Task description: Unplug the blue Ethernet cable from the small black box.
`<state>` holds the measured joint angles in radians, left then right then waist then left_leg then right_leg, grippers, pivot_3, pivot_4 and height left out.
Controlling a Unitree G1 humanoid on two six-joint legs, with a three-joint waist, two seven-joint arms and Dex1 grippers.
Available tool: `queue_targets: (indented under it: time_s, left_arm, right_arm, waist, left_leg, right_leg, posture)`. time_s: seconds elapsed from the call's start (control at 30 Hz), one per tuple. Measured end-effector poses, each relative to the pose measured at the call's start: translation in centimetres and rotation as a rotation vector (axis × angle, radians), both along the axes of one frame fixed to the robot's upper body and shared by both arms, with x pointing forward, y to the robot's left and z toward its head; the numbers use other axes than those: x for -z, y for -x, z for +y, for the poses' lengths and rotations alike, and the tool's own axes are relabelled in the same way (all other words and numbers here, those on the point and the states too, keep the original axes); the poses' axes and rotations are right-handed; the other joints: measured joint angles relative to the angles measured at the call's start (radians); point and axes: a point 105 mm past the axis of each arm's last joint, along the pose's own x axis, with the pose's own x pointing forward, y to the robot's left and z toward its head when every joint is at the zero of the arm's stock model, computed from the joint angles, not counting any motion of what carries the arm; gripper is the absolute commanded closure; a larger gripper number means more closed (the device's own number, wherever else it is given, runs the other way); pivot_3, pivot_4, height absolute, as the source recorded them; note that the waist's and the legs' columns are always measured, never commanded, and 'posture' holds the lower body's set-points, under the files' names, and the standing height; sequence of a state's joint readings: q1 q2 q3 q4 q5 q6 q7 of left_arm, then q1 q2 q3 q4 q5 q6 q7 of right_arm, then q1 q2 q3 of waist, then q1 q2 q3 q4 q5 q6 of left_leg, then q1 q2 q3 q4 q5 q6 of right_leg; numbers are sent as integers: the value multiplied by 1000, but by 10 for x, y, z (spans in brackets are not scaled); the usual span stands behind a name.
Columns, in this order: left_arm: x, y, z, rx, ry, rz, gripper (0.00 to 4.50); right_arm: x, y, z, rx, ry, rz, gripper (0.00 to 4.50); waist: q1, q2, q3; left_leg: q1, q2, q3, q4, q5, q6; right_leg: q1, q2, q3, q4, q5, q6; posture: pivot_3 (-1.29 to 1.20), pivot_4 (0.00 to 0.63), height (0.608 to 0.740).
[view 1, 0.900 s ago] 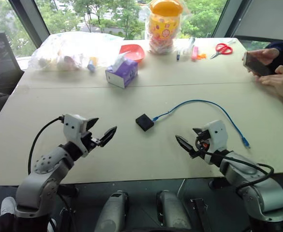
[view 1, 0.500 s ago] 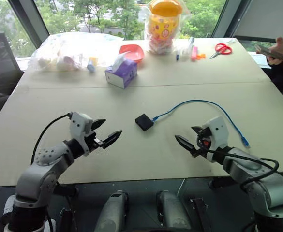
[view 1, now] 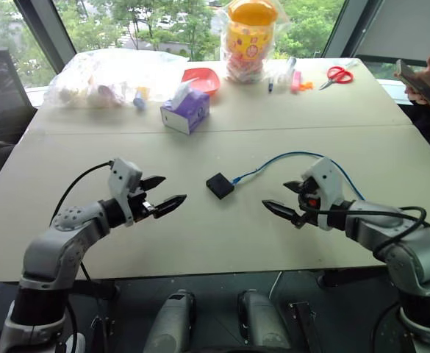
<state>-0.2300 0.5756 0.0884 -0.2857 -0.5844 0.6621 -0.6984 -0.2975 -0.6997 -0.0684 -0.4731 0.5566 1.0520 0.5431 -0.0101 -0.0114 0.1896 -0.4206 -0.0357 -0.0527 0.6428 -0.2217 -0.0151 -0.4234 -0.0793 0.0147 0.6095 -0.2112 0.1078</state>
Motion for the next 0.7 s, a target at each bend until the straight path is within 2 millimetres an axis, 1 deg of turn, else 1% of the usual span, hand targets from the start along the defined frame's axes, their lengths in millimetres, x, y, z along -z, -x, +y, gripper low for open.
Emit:
queue_targets:
  time_s: [0.13, 0.3, 0.37, 0.47, 0.5, 0.7]
  left_arm:
    - [-4, -6, 0, 0, 2, -14, 21]
    - [-7, -10, -5, 32, 6, -19, 21]
    - [-6, -11, -6, 42, 10, -12, 21]
    - [-6, -13, -8, 48, 17, -9, 21]
    - [-7, -13, -11, 55, 22, -14, 21]
    - [-4, -13, -11, 55, 6, -11, 21]
  right_arm:
    - [-1, -11, -2, -64, 85, 31, 314]
    - [-23, -37, 4, -206, 195, 9, 314]
    - [-27, -48, 10, -272, 234, 17, 314]
    - [-25, -68, 26, -364, 300, 55, 314]
    - [-24, -72, 29, -383, 321, 60, 314]
    - [1, -92, 50, -520, 454, 128, 314]
  waist:
    - [-1, 0, 0]
    - [-6, 0, 0]
    - [-6, 0, 1]
    - [-10, 0, 1]
    - [-9, 0, 1]
    - [-4, 0, 1]
  left_leg:
    - [-1, 0, 0, 2, 0, 0]
    - [-2, 0, 1, 3, 0, 0]
    - [-2, 0, 1, 3, 0, 0]
    - [-2, 0, 2, 3, 0, 0]
    - [-2, 0, 1, 3, 0, 0]
    - [-3, -2, 1, 3, 0, 0]
  right_leg:
    - [-1, 0, 0, 1, 0, 0]
    - [-2, 0, 0, 3, 0, 0]
    - [-2, 0, 0, 3, 0, 0]
    - [-3, 1, 1, 3, 0, 0]
    - [-3, 1, 1, 3, 0, 0]
    - [-4, 0, 0, 4, 2, 4]
  posture:
    - [0, 150, 740]
    - [0, 150, 740]
    - [0, 150, 740]
    - [0, 150, 740]
    - [0, 150, 740]
    - [0, 150, 740]
